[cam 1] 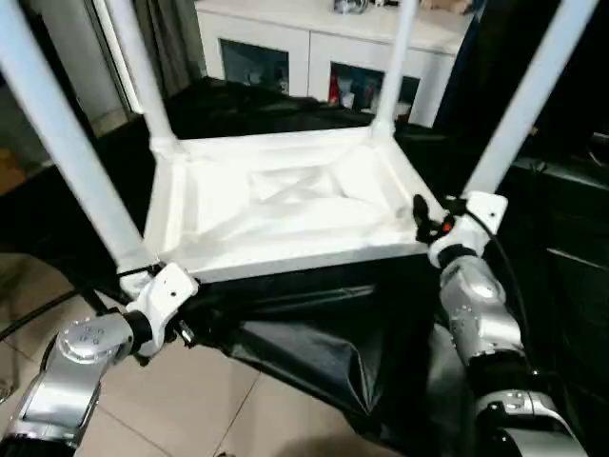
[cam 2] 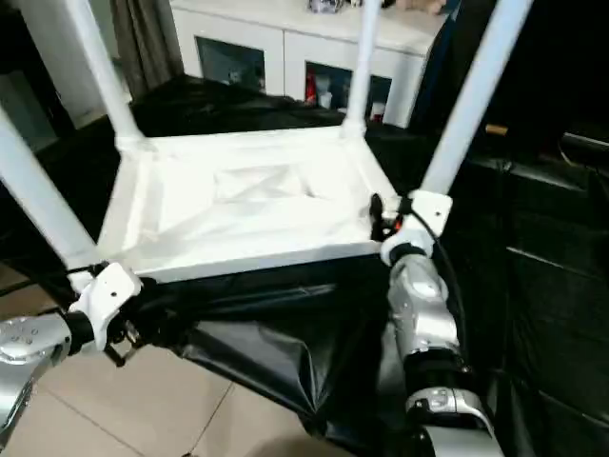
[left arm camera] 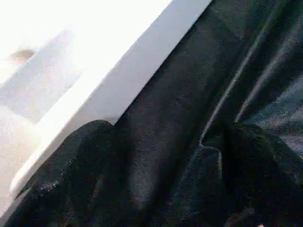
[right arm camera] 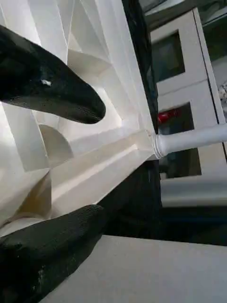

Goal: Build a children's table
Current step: Rotate leg to tighten

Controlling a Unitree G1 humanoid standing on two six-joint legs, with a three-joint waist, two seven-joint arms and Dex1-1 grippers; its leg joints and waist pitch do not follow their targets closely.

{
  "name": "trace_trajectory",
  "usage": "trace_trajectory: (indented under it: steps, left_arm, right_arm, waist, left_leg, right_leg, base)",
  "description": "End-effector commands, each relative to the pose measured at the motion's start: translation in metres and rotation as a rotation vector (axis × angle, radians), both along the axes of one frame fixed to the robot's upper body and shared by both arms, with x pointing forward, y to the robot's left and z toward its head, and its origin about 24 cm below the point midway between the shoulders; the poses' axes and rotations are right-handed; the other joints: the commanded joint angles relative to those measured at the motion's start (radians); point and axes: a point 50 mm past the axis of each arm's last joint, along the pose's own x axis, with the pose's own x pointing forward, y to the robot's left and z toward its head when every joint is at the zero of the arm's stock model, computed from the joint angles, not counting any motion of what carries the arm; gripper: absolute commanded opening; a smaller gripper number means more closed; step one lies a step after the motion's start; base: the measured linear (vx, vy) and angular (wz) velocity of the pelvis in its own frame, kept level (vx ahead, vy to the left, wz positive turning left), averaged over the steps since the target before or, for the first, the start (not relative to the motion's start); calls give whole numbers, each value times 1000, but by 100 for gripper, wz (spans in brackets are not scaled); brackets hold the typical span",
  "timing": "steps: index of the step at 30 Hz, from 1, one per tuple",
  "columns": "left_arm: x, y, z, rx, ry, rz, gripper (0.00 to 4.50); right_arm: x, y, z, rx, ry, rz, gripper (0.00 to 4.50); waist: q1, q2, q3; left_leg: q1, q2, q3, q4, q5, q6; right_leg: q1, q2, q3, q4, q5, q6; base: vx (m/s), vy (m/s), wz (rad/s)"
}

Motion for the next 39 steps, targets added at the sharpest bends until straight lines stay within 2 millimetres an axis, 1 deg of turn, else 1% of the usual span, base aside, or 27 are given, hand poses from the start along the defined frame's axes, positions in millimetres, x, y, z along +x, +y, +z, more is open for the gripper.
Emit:
trace_trajectory:
  steps: [1, 3, 5, 6, 9, 10, 11, 12, 13, 14, 15, 16, 17, 20, 21, 22, 23, 24, 27, 28, 29, 30, 31, 32, 34, 37, 39]
  left_arm:
    - [3, 5, -3, 18, -11, 40, 444]
    - [3, 5, -4, 11, -18, 33, 444]
    - [1, 4, -4, 1, -30, 7, 444]
    - [-1, 5, -4, -14, -30, -12, 444]
    - [-9, 7, 1, -77, -24, -40, 444]
    - [-12, 10, 4, -100, -23, -47, 444]
    - [-12, 10, 4, -100, -23, -47, 444]
    - [-21, 23, 12, -141, -28, -41, 444]
    - [-22, 25, 13, -148, -31, -38, 444]
    - [-27, 36, 21, -182, -47, -15, 444]
    - [-28, 40, 24, -195, -53, -4, 444]
    - [-28, 47, 31, -199, -89, 9, 444]
    - [-28, 47, 31, -199, -89, 9, 444]
    - [-27, 54, 43, -216, -148, 21, 444]
    - [-16, 53, 62, -301, -250, 1, 444]
    - [-15, 53, 63, -306, -255, 0, 444]
    - [-12, 51, 69, -336, -283, -9, 444]
    - [-8, 48, 74, -382, -300, -20, 444]
    - [-2, 40, 78, -435, -301, -56, 444]
    - [1, 37, 79, -443, -298, -69, 444]
    - [1, 37, 79, -443, -298, -69, 444]
    - [8, 33, 79, -473, -299, -78, 444]
    - [12, 32, 78, -483, -293, -83, 444]
    - [15, 31, 77, -478, -290, -82, 444]
    - [24, 29, 74, -469, -287, -88, 444]
    - [29, 22, 76, -544, -275, -120, 444]
    - [31, 13, 80, -604, -254, -159, 444]
  right_arm:
    - [1, -32, 7, -17, -26, -123, 317]
    - [0, -42, 8, -28, -27, -153, 317]
    - [-3, -60, 10, -47, -27, -201, 317]
    - [-4, -69, 11, -58, -27, -219, 317]
    - [-5, -82, 13, -83, -29, -241, 317]
    - [-6, -88, 14, -92, -29, -249, 317]
    - [-6, -88, 14, -92, -29, -249, 317]
    - [-8, -95, 14, -94, -27, -251, 317]
    - [-8, -96, 14, -94, -25, -248, 317]
    - [-8, -96, 12, -91, -10, -227, 317]
    - [-8, -95, 11, -89, -2, -216, 317]
    - [-8, -91, 8, -90, 11, -190, 317]
    - [-8, -91, 8, -90, 11, -190, 317]
    - [-8, -83, 1, -103, 35, -133, 317]
    - [-15, -67, -17, -156, 115, -29, 317]
    - [-15, -66, -18, -160, 120, -24, 317]
    - [-18, -62, -24, -180, 147, 4, 317]
    - [-22, -58, -31, -195, 180, 38, 317]
    - [-32, -57, -41, -239, 233, 47, 317]
    - [-36, -59, -44, -245, 247, 39, 317]
    - [-36, -59, -44, -245, 247, 39, 317]
    - [-42, -60, -47, -256, 259, 21, 317]
    - [-45, -59, -49, -255, 269, 20, 317]
    - [-47, -60, -51, -256, 277, 18, 317]
    - [-49, -60, -52, -268, 288, 10, 317]
    - [-49, -64, -45, -282, 264, -33, 317]
    - [-48, -68, -34, -276, 210, -73, 317]
  waist:
    - [-4, 5, -58]
    - [-1, 4, -59]
    - [3, 2, -61]
    - [8, -1, -61]
    - [10, -3, -62]
    - [10, -8, -62]
    - [9, -8, -62]
    - [9, -9, -61]
    - [7, -10, -61]
    - [5, -9, -59]
    - [3, -9, -59]
    - [-1, -6, -54]
    - [-1, -6, -54]
    - [-8, -9, -52]
    - [-7, -11, -51]
    - [-4, -4, -53]
    - [-4, -4, -53]
    - [-4, -4, -53]
    - [-2, -15, -54]
    - [-1, -9, -51]
    - [-1, -9, -51]
    - [-2, -11, -52]
    - [-2, -10, -52]
    - [-1, -12, -54]
    - [0, -12, -54]
    - [1, -14, -55]
    - [2, -12, -57]
  left_leg:
    - [19, 9, -2, -68, -225, 4]
    - [17, 9, -2, -67, -217, 7]
    - [18, 9, -1, -65, -210, 10]
    - [19, 9, 1, -62, -203, 17]
    - [13, 9, 2, -61, -186, 26]
    - [13, 9, 2, -60, -184, 28]
    - [10, 8, 1, -59, -179, 32]
    - [11, 8, 2, -59, -182, 39]
    - [5, 7, 0, -59, -176, 39]
    - [9, 7, 1, -60, -185, 42]
    - [10, 8, 2, -59, -192, 43]
    - [12, 7, 2, -62, -224, 42]
    - [12, 7, 2, -62, -224, 42]
    - [14, 10, -1, -66, -265, 31]
    - [12, 9, -2, -66, -262, 30]
    - [19, 11, -1, -67, -259, 24]
    - [19, 11, -1, -67, -259, 24]
    - [17, 12, -2, -70, -258, 8]
    - [13, 12, -3, -70, -246, 3]
    - [18, 10, -2, -71, -253, 1]
    - [18, 10, -2, -71, -253, 1]
    - [17, 9, -2, -72, -256, -7]
    - [21, 9, -2, -72, -269, -10]
    - [21, 9, -2, -72, -271, -12]
    - [21, 8, -3, -72, -273, -14]
    - [19, 9, -3, -71, -256, -22]
    - [19, 9, -3, -70, -239, -20]
  right_leg:
    - [27, -20, 27, -67, -168, -170]
    - [29, -20, 27, -65, -154, -174]
    - [29, -20, 27, -64, -141, -175]
    - [29, -21, 27, -62, -128, -183]
    - [32, -21, 25, -59, -118, -188]
    - [32, -21, 25, -59, -115, -187]
    - [35, -21, 25, -56, -111, -188]
    - [34, -22, 25, -58, -120, -188]
    - [38, -24, 24, -56, -120, -190]
    - [35, -22, 23, -59, -136, -189]
    - [33, -21, 23, -59, -137, -193]
    - [29, -17, 22, -64, -167, -194]
    - [29, -17, 22, -64, -167, -194]
    - [27, -19, 23, -68, -219, -190]
    - [30, -19, 23, -67, -222, -189]
    - [24, -20, 25, -68, -208, -194]
    - [24, -20, 25, -68, -208, -194]
    - [27, -18, 24, -64, -174, -205]
    - [36, -20, 24, -58, -145, -206]
    - [32, -19, 26, -63, -172, -192]
    - [32, -19, 26, -63, -172, -192]
    - [34, -18, 27, -66, -183, -183]
    - [29, -17, 28, -68, -186, -178]
    - [32, -19, 27, -65, -183, -179]
    - [31, -19, 28, -68, -193, -173]
    - [33, -23, 28, -65, -179, -175]
    - [34, -22, 28, -60, -147, -184]
  base:
    - [0, 0, 0]
    - [0, 0, 0]
    - [0, 0, 0]
    - [0, 0, 0]
    - [0, 0, 0]
    - [0, 0, 0]
    - [0, 0, 0]
    - [0, 0, 0]
    - [0, 0, 0]
    - [0, 0, 0]
    - [0, 0, 0]
    - [0, 0, 0]
    - [0, 0, 0]
    - [0, 0, 0]
    - [0, 0, 0]
    - [0, 0, 0]
    - [0, 0, 0]
    - [0, 0, 0]
    - [0, 0, 0]
    - [0, 0, 0]
    - [0, 0, 0]
    - [0, 0, 0]
    - [0, 0, 0]
    - [0, 0, 0]
    - [0, 0, 0]
    - [0, 0, 0]
    - [0, 0, 0]
